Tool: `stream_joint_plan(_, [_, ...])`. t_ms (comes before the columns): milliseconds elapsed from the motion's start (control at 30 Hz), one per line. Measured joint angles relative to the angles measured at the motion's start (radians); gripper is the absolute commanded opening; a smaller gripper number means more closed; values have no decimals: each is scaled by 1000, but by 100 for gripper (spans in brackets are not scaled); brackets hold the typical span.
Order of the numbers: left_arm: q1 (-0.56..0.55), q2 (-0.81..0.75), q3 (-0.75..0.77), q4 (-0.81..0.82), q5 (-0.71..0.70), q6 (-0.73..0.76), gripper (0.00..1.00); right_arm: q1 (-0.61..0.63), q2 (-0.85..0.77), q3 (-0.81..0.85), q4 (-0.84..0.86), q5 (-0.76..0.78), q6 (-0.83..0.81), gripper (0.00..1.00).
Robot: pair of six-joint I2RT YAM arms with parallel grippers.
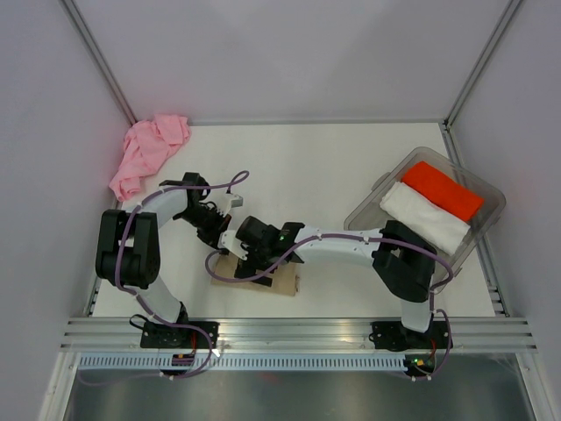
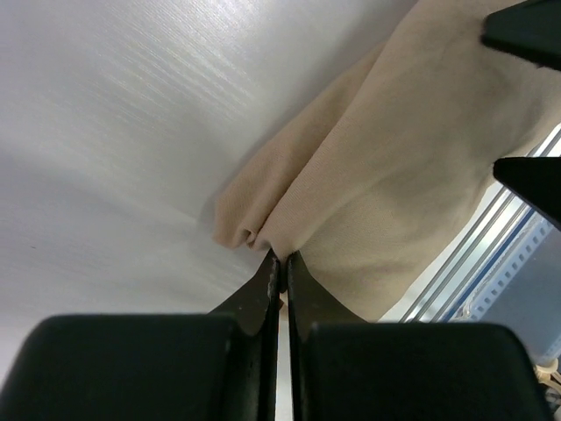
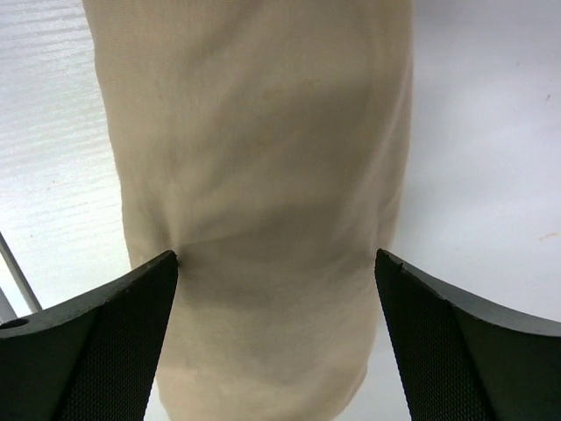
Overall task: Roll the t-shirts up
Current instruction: Place the rolled tshirt into the container
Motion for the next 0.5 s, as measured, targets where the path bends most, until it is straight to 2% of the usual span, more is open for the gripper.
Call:
stream_joint_plan(267, [0,0,2,0,-3,0,4,49,-31,9,-54,61,68,98])
stream_joint_plan(500, [0,0,2,0,-3,0,8,48,28,9,-32,113,102,98])
